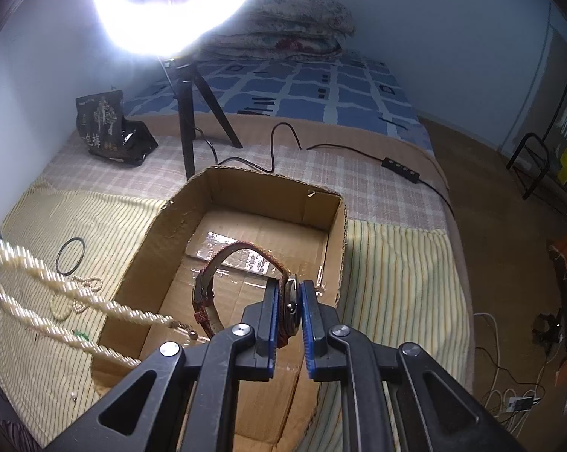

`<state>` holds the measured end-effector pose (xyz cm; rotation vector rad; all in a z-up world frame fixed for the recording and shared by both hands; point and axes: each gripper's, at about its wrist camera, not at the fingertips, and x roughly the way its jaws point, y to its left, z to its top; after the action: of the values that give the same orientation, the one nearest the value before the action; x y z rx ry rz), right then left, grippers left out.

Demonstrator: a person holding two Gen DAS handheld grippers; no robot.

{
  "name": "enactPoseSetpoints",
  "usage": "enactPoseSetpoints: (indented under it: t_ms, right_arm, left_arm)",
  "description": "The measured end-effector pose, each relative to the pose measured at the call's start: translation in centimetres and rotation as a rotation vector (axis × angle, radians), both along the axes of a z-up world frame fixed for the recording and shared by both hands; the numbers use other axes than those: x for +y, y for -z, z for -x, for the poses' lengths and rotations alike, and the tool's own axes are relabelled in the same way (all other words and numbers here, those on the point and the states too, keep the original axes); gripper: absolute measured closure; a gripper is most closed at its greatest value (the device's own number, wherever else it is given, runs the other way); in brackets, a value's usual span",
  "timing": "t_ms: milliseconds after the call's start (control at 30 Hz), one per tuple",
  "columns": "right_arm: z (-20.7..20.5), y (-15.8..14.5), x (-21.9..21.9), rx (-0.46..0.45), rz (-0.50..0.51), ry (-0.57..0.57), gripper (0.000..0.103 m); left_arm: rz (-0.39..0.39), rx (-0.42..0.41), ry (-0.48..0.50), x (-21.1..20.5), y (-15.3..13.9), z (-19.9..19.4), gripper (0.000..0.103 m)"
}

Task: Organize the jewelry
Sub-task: 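Carry watch in right tool and necklace in left tool over the cardboard box, then open both tools to drop watch and necklace into the box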

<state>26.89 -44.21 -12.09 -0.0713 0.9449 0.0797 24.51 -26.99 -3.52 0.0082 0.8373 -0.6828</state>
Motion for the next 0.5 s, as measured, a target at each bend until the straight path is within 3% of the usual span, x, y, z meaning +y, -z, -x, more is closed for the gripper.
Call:
enactPoseSetpoints:
  t_ms: [233,300,367,400,467,500]
  right_arm:
    - [-1.1,1.5,-0.1,0.017,-0.046,0.000,0.092]
    - [-1.1,1.7,-0.1,0.016,-0.055,0.003,0.083]
    - [-1.1,1.7,0.0,0.011,-0.054,-0.005,0.064]
    - [-1.0,1.6,0.1,0.006,-0.049,-0.004,0.059]
    - [-0.7,1.3,0.1,-0.014,-0.029,0.009,0.033]
    - [-0.6,1.1,0.1,-0.027,-0.022,0.018,0.029]
  left_arm:
    - [-0.042,0.045,0.012,-0.5,3.4,-0.2,0.097]
    - [-0.050,0.053,0.016,-0.6,3.9,-0.3,0.097]
    - [-0.063,0.054,0.025,-0.8,4.4,-0.3,0.097]
    - [-0.072,0.049,0.032,-0.9,4.5,-0.2,0.097]
    - [-0.096,0.033,0.043,-1.2,4.6,-0.1,0.095]
    - [-0.107,0.032,0.041,-1.2,4.7,-0.1,0.082]
